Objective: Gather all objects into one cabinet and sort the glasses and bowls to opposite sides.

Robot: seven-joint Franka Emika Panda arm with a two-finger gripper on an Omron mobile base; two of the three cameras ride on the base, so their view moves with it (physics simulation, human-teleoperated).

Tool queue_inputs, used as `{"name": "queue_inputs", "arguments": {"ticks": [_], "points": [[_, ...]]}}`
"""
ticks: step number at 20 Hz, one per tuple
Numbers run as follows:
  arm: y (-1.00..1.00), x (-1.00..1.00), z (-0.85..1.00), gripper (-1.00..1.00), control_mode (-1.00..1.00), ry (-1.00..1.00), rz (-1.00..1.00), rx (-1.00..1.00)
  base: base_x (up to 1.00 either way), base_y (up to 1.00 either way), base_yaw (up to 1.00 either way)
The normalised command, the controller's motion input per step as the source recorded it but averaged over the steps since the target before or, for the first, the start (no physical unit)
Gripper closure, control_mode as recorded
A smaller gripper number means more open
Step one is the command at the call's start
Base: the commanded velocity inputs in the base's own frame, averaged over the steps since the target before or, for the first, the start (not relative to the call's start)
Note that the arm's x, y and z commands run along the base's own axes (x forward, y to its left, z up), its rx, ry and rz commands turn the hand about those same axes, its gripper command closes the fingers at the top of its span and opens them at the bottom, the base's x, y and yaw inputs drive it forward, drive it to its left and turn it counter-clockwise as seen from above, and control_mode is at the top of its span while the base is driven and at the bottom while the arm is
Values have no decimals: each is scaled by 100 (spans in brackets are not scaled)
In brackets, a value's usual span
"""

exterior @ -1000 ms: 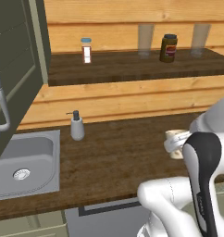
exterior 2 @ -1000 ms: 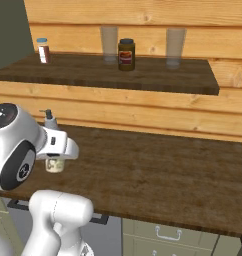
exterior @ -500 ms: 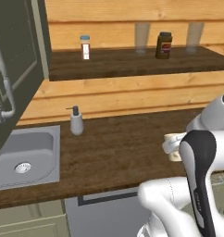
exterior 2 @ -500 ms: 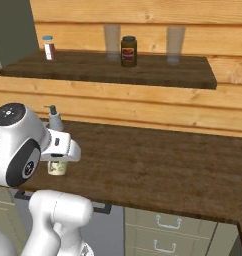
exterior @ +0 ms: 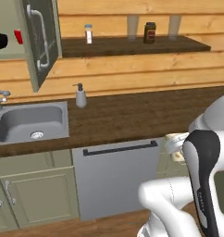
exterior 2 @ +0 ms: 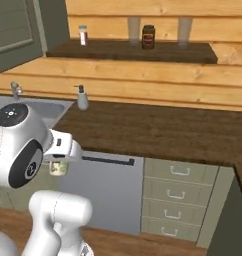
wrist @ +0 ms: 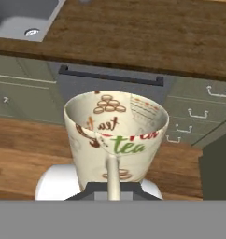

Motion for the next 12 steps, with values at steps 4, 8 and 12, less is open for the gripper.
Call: {"name": "queue_inputs", "arguments": {"ticks": [4, 8, 12], "points": [[0, 0, 0, 100, 100, 0, 0, 0, -77, 100, -9], [0, 0, 0, 100, 100, 0, 0, 0, -40, 100, -12], [0, 0, 0, 100, 100, 0, 0, 0, -18, 100, -12]]}}
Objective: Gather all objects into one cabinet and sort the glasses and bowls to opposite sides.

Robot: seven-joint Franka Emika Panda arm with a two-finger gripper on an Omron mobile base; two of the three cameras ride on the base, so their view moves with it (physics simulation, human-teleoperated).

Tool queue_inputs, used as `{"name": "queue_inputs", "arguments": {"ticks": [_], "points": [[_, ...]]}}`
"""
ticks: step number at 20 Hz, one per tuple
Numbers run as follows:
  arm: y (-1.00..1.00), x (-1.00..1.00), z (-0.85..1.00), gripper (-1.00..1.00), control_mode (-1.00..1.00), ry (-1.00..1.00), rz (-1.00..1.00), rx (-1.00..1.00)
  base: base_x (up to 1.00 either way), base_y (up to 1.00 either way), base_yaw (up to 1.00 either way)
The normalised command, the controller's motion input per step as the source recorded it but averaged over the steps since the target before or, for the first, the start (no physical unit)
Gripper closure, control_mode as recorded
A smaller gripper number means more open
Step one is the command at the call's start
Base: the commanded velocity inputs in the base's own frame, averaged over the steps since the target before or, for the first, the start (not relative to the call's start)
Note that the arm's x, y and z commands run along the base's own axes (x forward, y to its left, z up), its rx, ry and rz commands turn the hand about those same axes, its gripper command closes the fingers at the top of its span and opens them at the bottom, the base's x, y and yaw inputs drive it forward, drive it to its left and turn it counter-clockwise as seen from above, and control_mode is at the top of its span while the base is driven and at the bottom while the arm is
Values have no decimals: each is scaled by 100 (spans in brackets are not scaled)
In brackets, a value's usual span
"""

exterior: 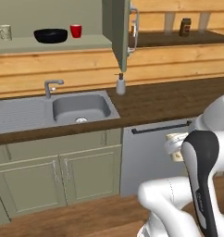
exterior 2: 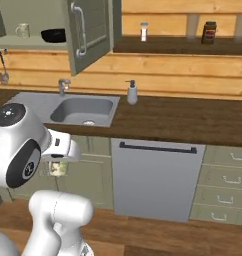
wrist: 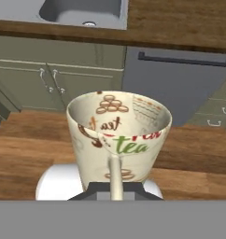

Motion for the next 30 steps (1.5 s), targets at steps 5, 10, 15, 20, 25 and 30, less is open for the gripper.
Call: {"name": "queue_inputs", "arguments": {"ticks": [5, 10, 15, 20, 25, 30], "points": [[0, 0, 0, 100, 100, 0, 0, 0, -1, 100, -11], [0, 0, 0, 100, 100, 0, 0, 0, 13, 95, -6], [0, 0, 0, 100, 100, 0, 0, 0, 91, 79, -1], [0, 0, 0, 100, 100, 0, 0, 0, 100, 65, -2], [0, 0, 0, 100, 100, 0, 0, 0, 100, 47, -5], [0, 0, 0, 100, 100, 0, 0, 0, 100, 48, -7]]}}
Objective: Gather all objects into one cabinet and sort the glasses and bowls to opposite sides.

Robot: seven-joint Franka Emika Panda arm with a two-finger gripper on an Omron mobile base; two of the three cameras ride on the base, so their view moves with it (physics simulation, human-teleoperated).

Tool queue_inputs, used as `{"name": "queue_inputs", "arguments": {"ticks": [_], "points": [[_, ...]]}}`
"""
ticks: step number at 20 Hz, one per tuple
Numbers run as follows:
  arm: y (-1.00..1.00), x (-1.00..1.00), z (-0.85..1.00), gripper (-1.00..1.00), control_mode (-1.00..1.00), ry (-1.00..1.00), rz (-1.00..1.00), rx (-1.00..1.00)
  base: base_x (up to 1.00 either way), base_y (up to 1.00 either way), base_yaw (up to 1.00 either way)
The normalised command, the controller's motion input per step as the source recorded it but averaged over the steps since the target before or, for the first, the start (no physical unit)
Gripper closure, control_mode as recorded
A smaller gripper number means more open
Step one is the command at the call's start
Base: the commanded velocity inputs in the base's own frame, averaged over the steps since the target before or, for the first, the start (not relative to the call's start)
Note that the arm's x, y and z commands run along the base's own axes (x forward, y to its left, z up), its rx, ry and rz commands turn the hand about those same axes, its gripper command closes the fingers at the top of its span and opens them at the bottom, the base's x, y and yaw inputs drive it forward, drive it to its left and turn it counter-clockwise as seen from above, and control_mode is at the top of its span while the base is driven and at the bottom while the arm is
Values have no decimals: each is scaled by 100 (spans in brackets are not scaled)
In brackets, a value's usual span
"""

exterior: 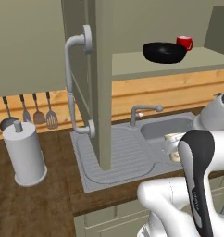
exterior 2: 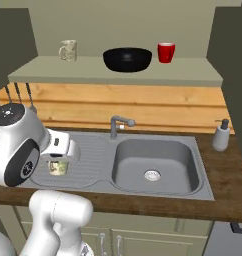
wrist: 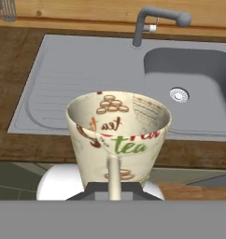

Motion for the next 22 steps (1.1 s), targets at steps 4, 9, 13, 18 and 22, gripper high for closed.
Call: {"name": "queue_inputs", "arguments": {"ticks": [4, 9, 13, 18, 22], "points": [[0, 0, 0, 100, 100, 0, 0, 0, 100, 52, -6], [0, 0, 0, 100, 100, 0, 0, 0, 87, 47, -7], [0, 0, 0, 100, 100, 0, 0, 0, 58, 50, -7], [12, 4, 0, 100, -100, -12, -2, -3, 20, 22, -4], [33, 1, 8, 100, -100, -31, -5, -10, 0, 0, 0]]}}
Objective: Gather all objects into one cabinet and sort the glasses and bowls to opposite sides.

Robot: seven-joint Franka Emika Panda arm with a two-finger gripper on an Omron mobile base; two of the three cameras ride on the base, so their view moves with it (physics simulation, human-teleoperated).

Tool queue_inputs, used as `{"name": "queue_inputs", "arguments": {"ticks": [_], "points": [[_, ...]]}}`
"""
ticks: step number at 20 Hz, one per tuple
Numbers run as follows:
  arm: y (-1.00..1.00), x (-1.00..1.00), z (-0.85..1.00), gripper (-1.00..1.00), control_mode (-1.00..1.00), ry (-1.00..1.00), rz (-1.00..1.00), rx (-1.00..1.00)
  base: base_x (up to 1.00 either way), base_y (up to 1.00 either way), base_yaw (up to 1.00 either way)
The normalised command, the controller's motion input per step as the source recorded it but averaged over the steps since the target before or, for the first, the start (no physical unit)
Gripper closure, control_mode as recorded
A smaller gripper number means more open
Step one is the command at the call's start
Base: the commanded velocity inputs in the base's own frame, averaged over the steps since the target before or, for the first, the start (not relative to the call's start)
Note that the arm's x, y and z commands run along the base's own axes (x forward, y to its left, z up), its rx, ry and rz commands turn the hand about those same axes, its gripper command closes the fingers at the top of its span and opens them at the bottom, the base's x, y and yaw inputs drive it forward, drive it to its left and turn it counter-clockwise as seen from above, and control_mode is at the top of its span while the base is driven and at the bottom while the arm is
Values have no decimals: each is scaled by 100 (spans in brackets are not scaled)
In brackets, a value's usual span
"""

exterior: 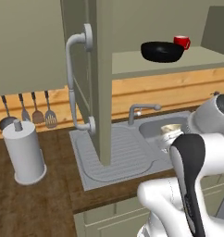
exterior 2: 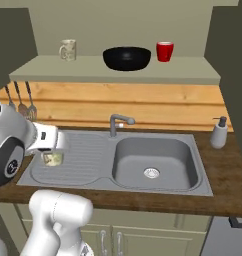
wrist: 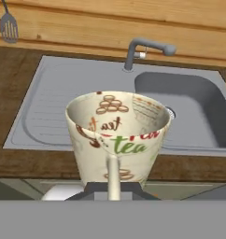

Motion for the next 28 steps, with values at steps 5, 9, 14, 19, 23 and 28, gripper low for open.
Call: {"name": "queue_inputs", "arguments": {"ticks": [5, 9, 14, 19, 23, 28], "points": [[21, 0, 25, 100, -100, -33, -5, -8, 0, 0, 0], [1, 0, 54, 100, -100, -24, -2, 0, 0, 0, 0], [-14, 7, 61, 100, -100, -8, 0, 10, 0, 0, 0], [-4, 8, 58, 100, -100, -2, 5, 10, 0, 0, 0], [4, 0, 41, 100, -100, -10, 6, 0, 0, 0, 0], [13, 0, 33, 100, -100, -19, 4, -5, 0, 0, 0]]}}
